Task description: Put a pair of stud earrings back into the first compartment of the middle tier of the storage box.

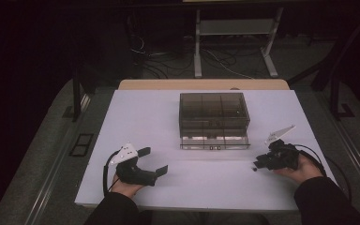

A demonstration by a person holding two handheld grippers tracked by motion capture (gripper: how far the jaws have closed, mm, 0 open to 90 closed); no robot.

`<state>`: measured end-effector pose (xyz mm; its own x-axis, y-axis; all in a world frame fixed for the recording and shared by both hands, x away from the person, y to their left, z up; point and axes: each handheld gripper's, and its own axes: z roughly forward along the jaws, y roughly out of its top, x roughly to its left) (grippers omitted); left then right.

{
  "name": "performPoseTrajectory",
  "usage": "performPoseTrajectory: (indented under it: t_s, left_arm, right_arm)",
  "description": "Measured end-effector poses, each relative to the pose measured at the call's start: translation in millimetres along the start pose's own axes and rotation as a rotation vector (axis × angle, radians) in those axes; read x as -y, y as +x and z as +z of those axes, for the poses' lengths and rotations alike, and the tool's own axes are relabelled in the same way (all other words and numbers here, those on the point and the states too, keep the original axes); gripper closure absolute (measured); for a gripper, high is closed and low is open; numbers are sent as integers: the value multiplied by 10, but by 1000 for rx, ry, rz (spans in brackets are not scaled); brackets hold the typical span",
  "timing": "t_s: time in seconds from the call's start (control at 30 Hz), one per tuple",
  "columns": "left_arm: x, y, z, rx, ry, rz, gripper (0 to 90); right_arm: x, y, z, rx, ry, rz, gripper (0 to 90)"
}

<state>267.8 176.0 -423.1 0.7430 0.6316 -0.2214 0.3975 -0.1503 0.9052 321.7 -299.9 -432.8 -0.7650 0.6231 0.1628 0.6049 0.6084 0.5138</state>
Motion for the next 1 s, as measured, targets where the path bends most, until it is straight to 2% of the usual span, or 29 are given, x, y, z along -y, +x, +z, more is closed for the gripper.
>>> performPoseTrajectory:
  t_s: [0.23, 0.43, 0.63, 0.83, 1.0]
  left_arm:
    - [0, 0, 6, 0, 0, -1, 0]
    - [0, 0, 7, 0, 1, -1, 0]
    - [1, 1, 9, 1, 2, 0, 0]
    - [3, -1, 6, 0, 1, -2, 0]
    - [2, -9, 1, 1, 1, -2, 0]
  right_arm:
    - [4, -1, 13, 3, 13, -7, 776]
    - [4, 4, 11, 7, 17, -3, 788]
    - [14, -20, -7, -12, 16, 13, 790]
    - [-12, -16, -109, -39, -20, 33, 791]
    - [-67, 6, -231, -33, -34, 16, 792]
